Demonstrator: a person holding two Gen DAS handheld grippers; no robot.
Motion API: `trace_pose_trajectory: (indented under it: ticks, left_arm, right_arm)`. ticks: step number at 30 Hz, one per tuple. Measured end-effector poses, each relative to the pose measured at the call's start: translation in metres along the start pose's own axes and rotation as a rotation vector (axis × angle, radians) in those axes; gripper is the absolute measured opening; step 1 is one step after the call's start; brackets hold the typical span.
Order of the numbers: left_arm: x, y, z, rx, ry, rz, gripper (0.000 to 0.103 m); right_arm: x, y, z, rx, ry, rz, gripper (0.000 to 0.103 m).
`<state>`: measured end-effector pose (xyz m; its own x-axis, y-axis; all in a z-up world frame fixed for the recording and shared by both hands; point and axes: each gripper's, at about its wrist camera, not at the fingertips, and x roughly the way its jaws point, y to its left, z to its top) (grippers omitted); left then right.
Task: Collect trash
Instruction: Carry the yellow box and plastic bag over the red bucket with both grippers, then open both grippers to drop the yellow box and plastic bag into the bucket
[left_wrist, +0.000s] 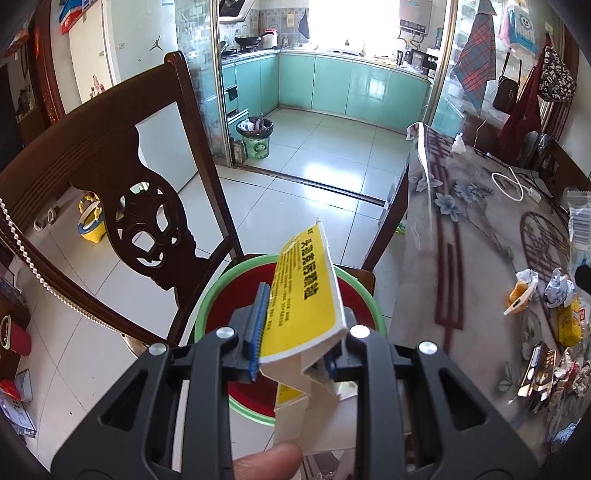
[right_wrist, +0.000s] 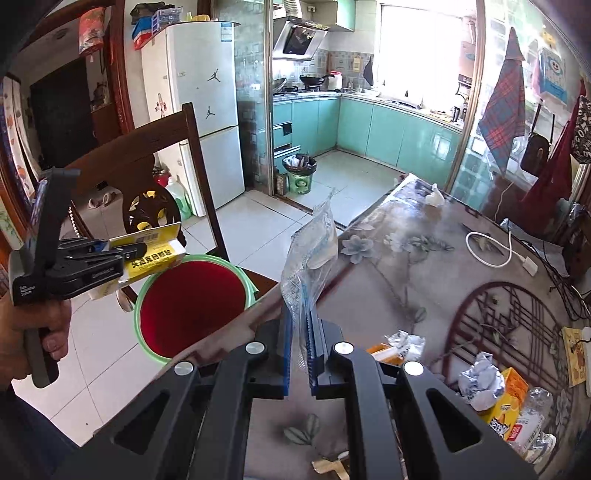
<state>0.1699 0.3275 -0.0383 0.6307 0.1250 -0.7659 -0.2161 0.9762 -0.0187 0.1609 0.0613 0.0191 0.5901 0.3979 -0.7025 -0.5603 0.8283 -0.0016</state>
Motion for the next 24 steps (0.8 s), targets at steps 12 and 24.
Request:
trace_pose_trajectory:
  ticks: [12, 24]
  left_arm:
    - [0.021, 0.02, 0.012, -0.072, 0.065, 0.028, 0.056]
    - [-0.053, 0.054, 0.045, -0.183, -0.217, 0.217, 0.097]
  right_arm:
    - [0.039, 0.038, 0.015, -0.052, 0.031, 0.066, 0.007]
    - [0.084, 0.094, 0.025, -0.105, 0.068, 0.171, 0.007]
